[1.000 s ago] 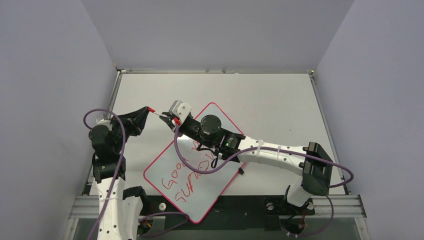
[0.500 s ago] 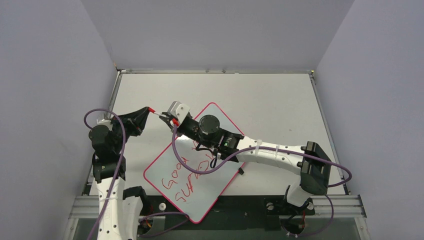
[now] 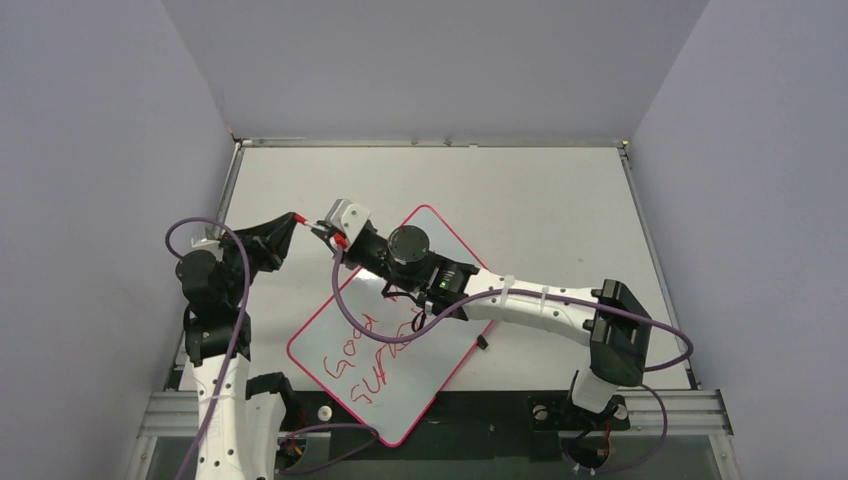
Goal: Write a sentence on the whiteboard
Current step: Insert the pen cap into the whiteboard marker.
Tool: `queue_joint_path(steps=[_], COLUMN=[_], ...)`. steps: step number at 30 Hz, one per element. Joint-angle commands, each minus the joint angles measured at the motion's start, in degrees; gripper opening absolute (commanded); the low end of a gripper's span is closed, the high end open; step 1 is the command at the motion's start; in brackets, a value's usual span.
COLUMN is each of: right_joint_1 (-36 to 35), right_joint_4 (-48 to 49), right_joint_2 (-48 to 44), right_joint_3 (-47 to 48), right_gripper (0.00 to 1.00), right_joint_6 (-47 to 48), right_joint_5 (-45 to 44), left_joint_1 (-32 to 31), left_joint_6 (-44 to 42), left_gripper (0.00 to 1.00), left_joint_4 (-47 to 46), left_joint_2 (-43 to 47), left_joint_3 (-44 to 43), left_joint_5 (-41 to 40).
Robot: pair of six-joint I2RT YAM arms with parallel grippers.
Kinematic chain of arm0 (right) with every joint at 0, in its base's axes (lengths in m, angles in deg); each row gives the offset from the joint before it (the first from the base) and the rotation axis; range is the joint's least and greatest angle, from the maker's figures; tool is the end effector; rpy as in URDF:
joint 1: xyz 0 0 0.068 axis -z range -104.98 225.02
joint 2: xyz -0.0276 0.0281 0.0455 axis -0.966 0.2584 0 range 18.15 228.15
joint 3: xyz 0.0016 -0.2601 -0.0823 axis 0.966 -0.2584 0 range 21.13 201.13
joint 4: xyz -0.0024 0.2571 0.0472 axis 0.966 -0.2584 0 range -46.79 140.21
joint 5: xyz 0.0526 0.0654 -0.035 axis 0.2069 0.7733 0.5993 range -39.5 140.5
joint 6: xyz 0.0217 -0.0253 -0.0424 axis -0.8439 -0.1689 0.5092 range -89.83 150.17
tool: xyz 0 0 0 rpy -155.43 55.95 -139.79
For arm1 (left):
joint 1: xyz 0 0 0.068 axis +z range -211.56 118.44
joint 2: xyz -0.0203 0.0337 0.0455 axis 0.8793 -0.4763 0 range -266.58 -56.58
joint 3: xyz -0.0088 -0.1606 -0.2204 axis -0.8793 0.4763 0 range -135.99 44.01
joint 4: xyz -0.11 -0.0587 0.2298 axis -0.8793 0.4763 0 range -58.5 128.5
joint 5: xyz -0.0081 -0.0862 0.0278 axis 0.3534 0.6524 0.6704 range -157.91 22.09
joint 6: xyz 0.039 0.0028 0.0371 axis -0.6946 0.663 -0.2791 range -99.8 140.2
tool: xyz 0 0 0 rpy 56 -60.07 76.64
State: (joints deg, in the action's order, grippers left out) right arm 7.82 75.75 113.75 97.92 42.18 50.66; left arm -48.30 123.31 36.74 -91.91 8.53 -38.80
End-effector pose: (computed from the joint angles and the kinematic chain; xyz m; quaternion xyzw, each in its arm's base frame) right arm 0.1572 0.3742 0.3669 -0.4243 0.5111 0.3471 0.6620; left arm 0.1540 0.0185 0.3175 -0.5174 0.5206 -0.5926 0.3318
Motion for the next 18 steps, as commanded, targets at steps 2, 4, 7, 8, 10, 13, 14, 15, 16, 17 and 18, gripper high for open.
queue_joint_path(steps=[2, 4, 7, 8, 10, 13, 14, 15, 16, 17, 18], right_joint_1=[-0.09, -0.08, -0.08, -0.09, -0.08, -0.06, 0.00, 0.02, 0.08, 0.23, 0.27], right_joint_4=[0.78, 0.61, 0.09, -0.17, -0.42, -1.17, -1.74, -1.95, -2.26, -2.43, -2.84], right_joint_2=[1.16, 1.83, 2.58, 2.91, 3.57, 4.40, 4.79, 5.01, 5.30, 5.43, 5.78], right_joint_3=[3.29, 3.78, 4.77, 5.32, 5.92, 7.06, 7.37, 7.86, 8.16, 8.69, 8.93], right_gripper=[0.00, 0.00, 0.00, 0.00, 0.00, 0.00, 0.00, 0.00, 0.00, 0.00, 0.00], right_joint_6=[0.34, 0.30, 0.49, 0.57, 0.89, 1.66, 2.17, 2.29, 2.37, 2.39, 2.44], right_joint_5=[0.15, 0.18, 0.25, 0.31, 0.40, 0.57, 0.68, 0.82, 0.94, 1.15, 1.24], left_joint_1=[0.10, 0.10, 0.10, 0.10, 0.03, -0.05, -0.13, -0.26, -0.30, -0.44, -0.47], left_joint_6=[0.23, 0.32, 0.58, 0.64, 0.68, 0.97, 1.05, 1.06, 1.05, 0.82, 0.62], left_gripper=[0.00, 0.00, 0.00, 0.00, 0.00, 0.00, 0.00, 0.00, 0.00, 0.00, 0.00], left_joint_4=[-3.43, -3.51, -3.74, -3.87, -4.13, -4.13, -4.11, -4.10, -4.05, -3.69, -3.45], left_joint_2=[0.51, 0.55, 0.62, 0.62, 0.61, 0.79, 0.88, 0.92, 0.99, 1.04, 1.05], left_joint_3=[-1.93, -2.02, -2.17, -2.27, -2.52, -3.06, -3.33, -3.57, -4.03, -4.36, -5.02], left_joint_5=[2.06, 2.36, 2.77, 3.04, 3.51, 4.47, 4.64, 4.80, 4.90, 4.97, 4.99])
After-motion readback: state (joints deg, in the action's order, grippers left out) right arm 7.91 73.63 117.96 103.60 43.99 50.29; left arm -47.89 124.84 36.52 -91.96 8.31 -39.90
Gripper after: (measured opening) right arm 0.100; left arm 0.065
